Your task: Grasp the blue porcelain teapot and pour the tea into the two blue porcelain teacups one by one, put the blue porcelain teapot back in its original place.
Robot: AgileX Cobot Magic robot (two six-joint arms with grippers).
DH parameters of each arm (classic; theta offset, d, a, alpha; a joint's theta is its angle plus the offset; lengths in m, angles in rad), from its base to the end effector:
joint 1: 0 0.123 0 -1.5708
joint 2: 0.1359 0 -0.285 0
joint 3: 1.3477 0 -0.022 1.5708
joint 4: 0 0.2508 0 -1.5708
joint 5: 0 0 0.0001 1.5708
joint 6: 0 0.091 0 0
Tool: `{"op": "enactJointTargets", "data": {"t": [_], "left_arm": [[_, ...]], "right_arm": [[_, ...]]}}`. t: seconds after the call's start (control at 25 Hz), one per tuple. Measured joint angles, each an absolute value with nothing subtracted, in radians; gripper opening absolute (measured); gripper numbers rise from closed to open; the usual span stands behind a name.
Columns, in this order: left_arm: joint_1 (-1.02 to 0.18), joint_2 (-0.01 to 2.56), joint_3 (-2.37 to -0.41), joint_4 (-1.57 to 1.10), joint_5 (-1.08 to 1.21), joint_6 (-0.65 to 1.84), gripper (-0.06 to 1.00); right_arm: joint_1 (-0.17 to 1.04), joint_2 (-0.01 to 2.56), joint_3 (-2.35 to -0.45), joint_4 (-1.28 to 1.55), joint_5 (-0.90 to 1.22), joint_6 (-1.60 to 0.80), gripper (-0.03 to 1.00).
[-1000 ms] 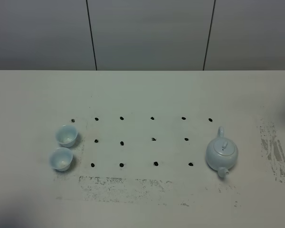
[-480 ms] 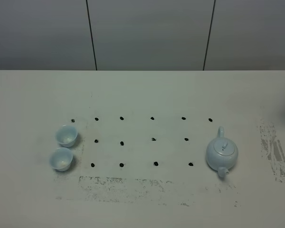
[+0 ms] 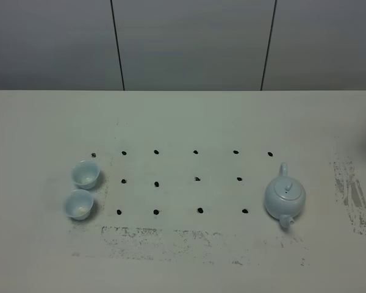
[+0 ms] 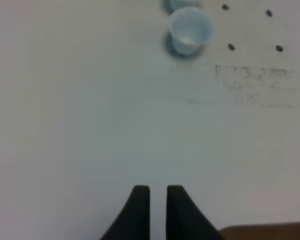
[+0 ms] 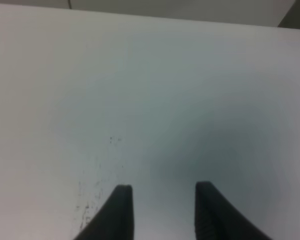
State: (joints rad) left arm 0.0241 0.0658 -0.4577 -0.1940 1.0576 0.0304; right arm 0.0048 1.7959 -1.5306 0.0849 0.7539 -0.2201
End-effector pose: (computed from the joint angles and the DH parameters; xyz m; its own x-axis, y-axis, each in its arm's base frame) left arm 0.0090 -0.0151 0.2667 -0.5463 -0.0780 -0.8339 0.0818 0.9859 -0.1458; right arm 0.4056 0.0072 0.2940 -0.7855 -0.1610 -0.5975 -0.1652 0.9851 -0.0482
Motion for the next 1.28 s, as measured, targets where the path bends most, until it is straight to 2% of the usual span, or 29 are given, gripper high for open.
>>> {"op": "enactJointTargets", "data": {"t": [0.12, 0.96, 1.08, 1.28], "left_arm": [[0.021, -0.002, -0.458, -0.195, 1.059, 0.071, 0.11], [0.021, -0.004, -0.458, -0.202, 1.063, 0.101, 0.11], [0.021, -0.004, -0.458, -0.202, 1.064, 0.101, 0.11], [0.021, -0.004, -0.458, -0.202, 1.065, 0.101, 0.11]], "right_arm": [[0.005, 1.796, -1.531, 0.085, 0.753, -0.22, 0.28], [0.008, 1.796, -1.531, 0.11, 0.753, -0.218, 0.28], [0.038, 1.796, -1.531, 0.116, 0.753, -0.239, 0.28], [0.155, 1.796, -1.531, 0.118, 0.717, -0.255, 0.28]]}}
